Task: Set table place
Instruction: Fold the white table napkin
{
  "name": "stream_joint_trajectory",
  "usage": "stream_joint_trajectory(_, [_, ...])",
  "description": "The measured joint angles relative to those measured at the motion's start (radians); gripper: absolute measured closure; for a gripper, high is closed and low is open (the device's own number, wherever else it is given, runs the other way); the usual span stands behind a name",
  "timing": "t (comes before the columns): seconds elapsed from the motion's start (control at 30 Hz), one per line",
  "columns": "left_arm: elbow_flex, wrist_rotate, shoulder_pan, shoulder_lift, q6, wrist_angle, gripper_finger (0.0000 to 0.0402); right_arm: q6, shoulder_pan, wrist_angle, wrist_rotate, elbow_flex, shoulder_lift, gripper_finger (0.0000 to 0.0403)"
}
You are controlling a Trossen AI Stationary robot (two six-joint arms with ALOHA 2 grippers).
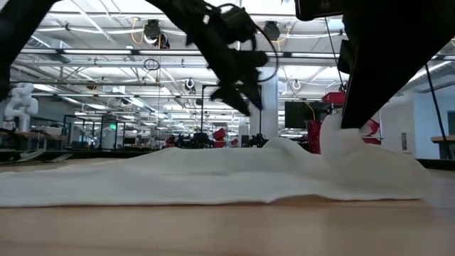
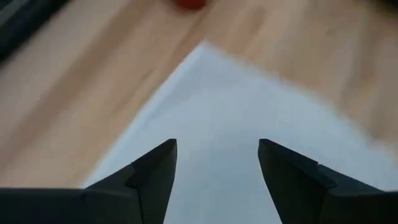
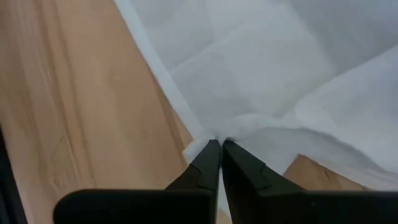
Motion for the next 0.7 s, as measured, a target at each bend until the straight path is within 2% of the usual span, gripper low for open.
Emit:
stream_joint_trajectory(0.23, [-0.073, -0.171, 0.022, -0.219, 0.104, -0.335, 0.0189, 0.036, -0.033, -0.006, -0.001, 0.0, 0.0, 0.0403])
stream_joint_trajectory(0.33, [-0.139, -0.212, 0.023, -0.359, 0.101, -0.402, 0.0189, 0.022, -0.063, -0.007, -0.003, 0.0, 0.0, 0.0403])
stream_joint_trajectory(0.5, [-0.27, -0.24, 0.022, -0.609, 0.037, -0.438, 0.0189, -0.049, -0.12, 0.0, -0.027, 0.0, 0.0, 0.0403])
stream_joint_trajectory(0.7, [-0.412, -0.239, 0.012, -0.857, -0.053, -0.456, 0.0189, -0.183, -0.19, 0.142, -0.053, 0.0, 0.0, 0.0403])
